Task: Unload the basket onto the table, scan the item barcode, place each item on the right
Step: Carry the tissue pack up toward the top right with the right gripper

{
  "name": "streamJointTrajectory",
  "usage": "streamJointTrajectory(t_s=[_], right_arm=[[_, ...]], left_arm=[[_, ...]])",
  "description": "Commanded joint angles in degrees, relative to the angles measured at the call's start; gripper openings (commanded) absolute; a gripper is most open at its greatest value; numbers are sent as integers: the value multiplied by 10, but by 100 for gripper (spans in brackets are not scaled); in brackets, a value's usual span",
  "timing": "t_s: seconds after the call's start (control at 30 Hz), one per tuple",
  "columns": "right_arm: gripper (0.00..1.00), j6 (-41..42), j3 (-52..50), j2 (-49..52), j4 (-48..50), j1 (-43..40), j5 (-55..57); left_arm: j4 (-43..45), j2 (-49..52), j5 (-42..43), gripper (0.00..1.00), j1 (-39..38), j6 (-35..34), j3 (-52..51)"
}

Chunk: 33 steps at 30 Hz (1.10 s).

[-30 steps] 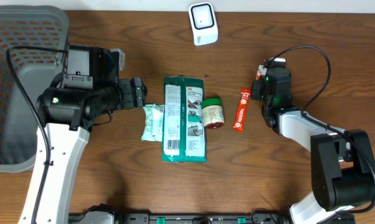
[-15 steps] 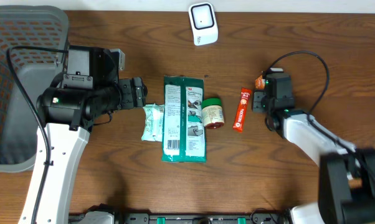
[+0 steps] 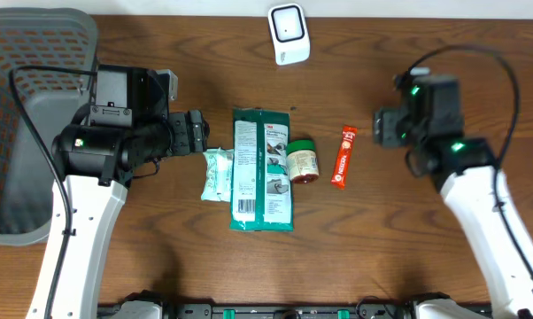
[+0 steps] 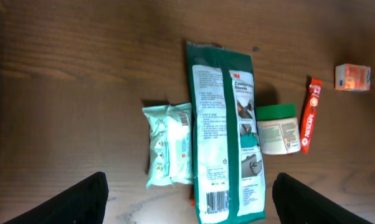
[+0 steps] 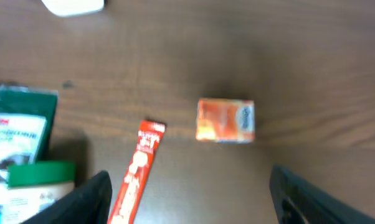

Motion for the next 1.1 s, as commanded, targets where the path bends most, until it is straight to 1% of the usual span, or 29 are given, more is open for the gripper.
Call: streamJointTrajectory(t_s=[0.0,0.1,0.13,0.2,0.27,0.37,0.4,0.47,0.5,0.57,0.73,0.83,1.07], right_arm=[[78,-23,127,53,-94,-36,-30],[78,-22,225,117,-182,-67,-30],[78,-22,245,135,-195,-76,-35],[72,-22,273,173,-205,-99,-59],[65,-22,282,209,-199,-125,-109],[35,-22,282,269,-186,-171,-210],[22,-22,282,292,-179,-187,-244],[8,-22,282,335,-163,-210,-273],[5,-22,282,358,-156,-220,-277],[4,-22,282,396,-146,-234,-280],[8,-22,282,466,-135,-240,-284],[10,-22,280,480,-135,-233,-284],[8,-22,261,483,-156,-199,-281]], left_arm=[[-1,0,-6,85,1,-1,7],[-1,0,-6,84,1,-1,7],[-1,0,-6,84,1,-1,7],[-1,0,-6,85,1,-1,7],[-1,0,-6,85,1,-1,7],[-1,0,-6,84,1,-1,7],[-1,0,-6,84,1,-1,7],[-1,0,-6,84,1,-1,7],[-1,0,-6,85,1,-1,7],[-1,0,-6,84,1,-1,7],[-1,0,-6,84,1,-1,7],[-1,0,-6,84,1,-1,7],[-1,0,-6,84,1,-1,7]])
